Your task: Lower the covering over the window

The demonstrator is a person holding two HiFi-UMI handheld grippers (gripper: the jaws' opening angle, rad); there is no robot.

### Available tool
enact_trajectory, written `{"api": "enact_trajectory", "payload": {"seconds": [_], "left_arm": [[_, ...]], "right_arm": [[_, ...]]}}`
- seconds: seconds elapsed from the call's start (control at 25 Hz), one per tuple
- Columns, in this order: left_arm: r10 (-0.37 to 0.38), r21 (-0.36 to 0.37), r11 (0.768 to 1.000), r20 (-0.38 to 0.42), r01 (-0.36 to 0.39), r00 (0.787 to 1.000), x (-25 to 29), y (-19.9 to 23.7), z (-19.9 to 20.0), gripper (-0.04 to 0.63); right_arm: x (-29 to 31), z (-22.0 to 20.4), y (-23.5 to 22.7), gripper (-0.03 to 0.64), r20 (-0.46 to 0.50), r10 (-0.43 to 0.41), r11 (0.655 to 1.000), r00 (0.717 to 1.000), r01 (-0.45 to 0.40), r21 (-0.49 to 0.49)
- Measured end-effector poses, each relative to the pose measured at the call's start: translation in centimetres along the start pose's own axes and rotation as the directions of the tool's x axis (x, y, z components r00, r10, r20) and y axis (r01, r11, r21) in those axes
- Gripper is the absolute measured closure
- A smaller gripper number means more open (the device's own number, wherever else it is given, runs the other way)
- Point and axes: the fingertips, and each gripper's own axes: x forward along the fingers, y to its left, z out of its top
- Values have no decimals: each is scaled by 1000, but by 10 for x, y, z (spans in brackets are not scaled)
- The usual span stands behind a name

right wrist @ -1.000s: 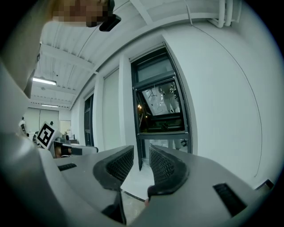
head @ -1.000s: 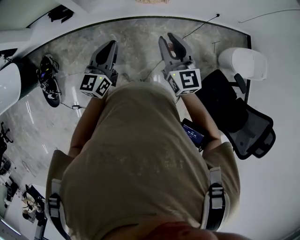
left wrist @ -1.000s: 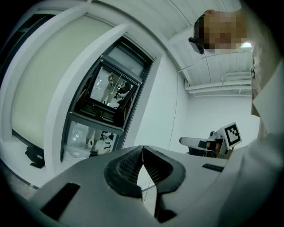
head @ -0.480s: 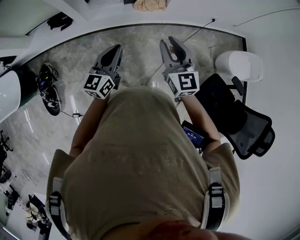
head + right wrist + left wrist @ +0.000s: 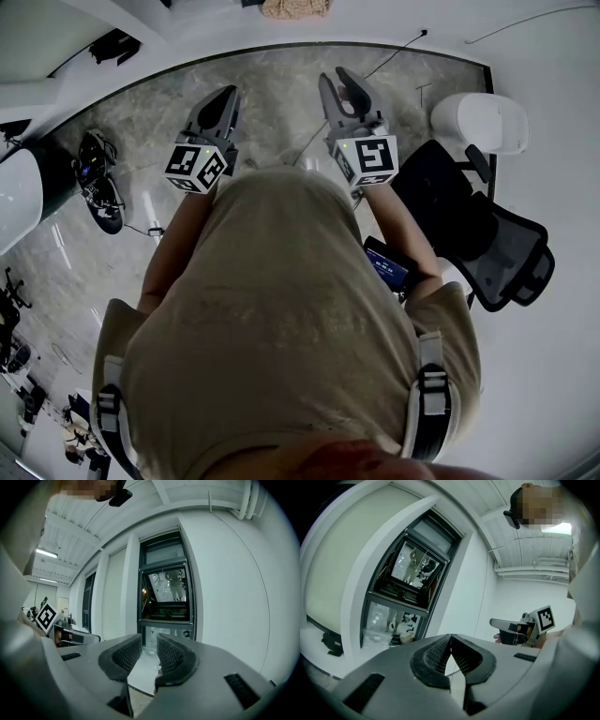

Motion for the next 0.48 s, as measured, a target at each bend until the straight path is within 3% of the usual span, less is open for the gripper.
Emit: {"api": "enact_trajectory", "payload": {"seconds": [0.28,0.48], "left_arm": [[9,9,1000,-23,-9,1000,2,2,-5,578],[71,-1,997,-116,-72,991,4,11,-26,578]], "right_arm": [[3,-9,-4,517,-21,-6,1000,1000,6,-8],[3,-17,-8,517,-49,-25,1000,998,25,-14]]}}
